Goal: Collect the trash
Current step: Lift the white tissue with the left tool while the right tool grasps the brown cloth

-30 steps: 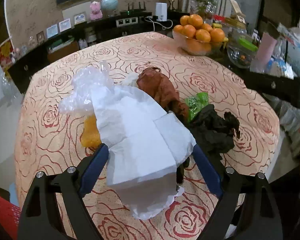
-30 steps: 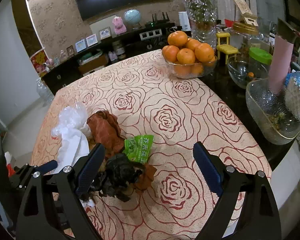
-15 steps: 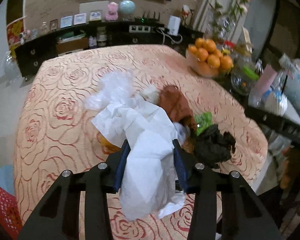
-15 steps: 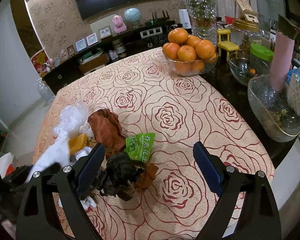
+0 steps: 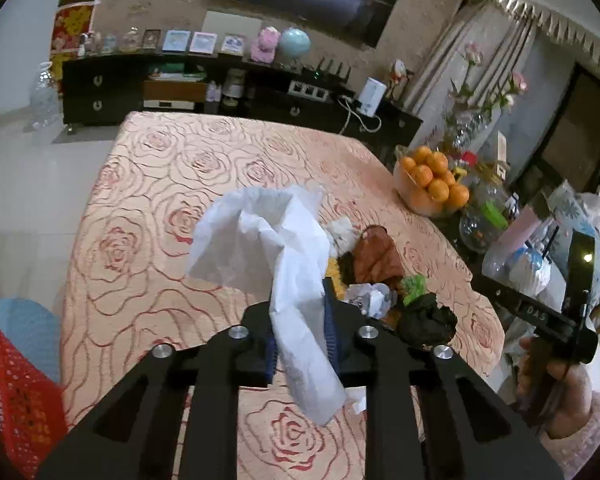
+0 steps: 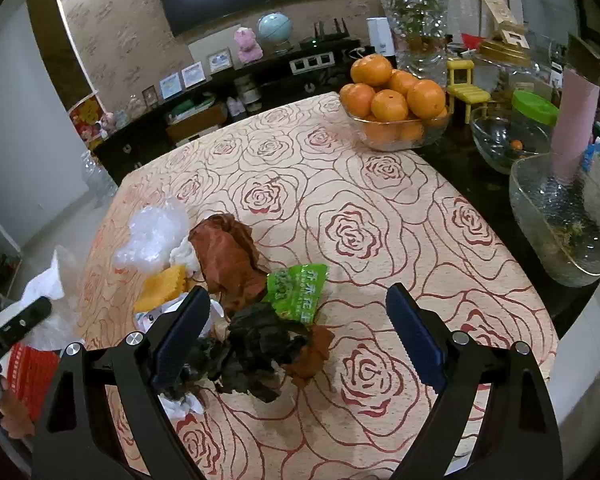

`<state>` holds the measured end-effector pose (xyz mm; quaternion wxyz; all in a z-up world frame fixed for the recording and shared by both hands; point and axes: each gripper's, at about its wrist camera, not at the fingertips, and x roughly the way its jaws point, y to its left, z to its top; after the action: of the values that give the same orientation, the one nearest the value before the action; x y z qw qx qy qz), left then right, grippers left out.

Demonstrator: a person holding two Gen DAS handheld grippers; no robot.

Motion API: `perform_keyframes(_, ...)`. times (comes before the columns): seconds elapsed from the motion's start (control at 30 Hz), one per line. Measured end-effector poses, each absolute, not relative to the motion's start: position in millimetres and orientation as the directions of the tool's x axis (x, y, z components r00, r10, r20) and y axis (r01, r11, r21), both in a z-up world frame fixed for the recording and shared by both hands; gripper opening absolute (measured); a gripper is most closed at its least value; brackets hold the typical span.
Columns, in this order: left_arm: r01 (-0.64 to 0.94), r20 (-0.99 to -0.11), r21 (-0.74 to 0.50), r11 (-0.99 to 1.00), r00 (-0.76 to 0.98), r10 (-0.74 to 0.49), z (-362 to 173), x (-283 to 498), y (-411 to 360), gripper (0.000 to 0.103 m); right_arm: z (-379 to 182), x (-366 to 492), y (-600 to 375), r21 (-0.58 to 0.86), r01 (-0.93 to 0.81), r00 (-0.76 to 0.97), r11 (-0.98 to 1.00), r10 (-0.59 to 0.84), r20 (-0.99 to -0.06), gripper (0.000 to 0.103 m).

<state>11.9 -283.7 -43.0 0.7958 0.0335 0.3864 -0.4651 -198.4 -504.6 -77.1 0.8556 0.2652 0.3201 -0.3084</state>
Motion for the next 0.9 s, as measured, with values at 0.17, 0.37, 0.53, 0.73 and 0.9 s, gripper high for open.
perform_keyframes(0.17, 0.756, -0.645, -0.246, 0.606, 0.339, -0.685, -39, 14, -267, 0.01, -76, -191, -499, 0.26, 0.677, 0.619, 0.688, -0.342, -0.707, 0.087)
perform_keyframes(0.37, 0.73, -0.629, -0.174, 0.661, 0.434, -0.644, -29, 16, -247, 0.01, -78, -182, -496, 0.289, 0.651, 0.643, 0.702, -0.307, -0.702, 0.087)
perform_keyframes(0.53, 0.718, -0.593, -0.139, 0.682, 0.491, -0.638, -12, 14, -235, 0.01, -80, -172, -496, 0.295, 0.647, 0.647, 0.703, -0.301, -0.701, 0.087)
perform_keyframes(0.73, 0.705, -0.532, -0.042, 0.708, 0.584, -0.613, 10, 2, -225, 0.01, -78, -143, -495, 0.292, 0.598, 0.652, 0.746, -0.242, -0.718, 0.087)
perform_keyframes(0.9, 0.698, -0.499, -0.027, 0.716, 0.611, -0.614, 20, -1, -215, 0.01, -69, -98, -499, 0.252, 0.517, 0.662, 0.818, -0.196, -0.723, 0.093)
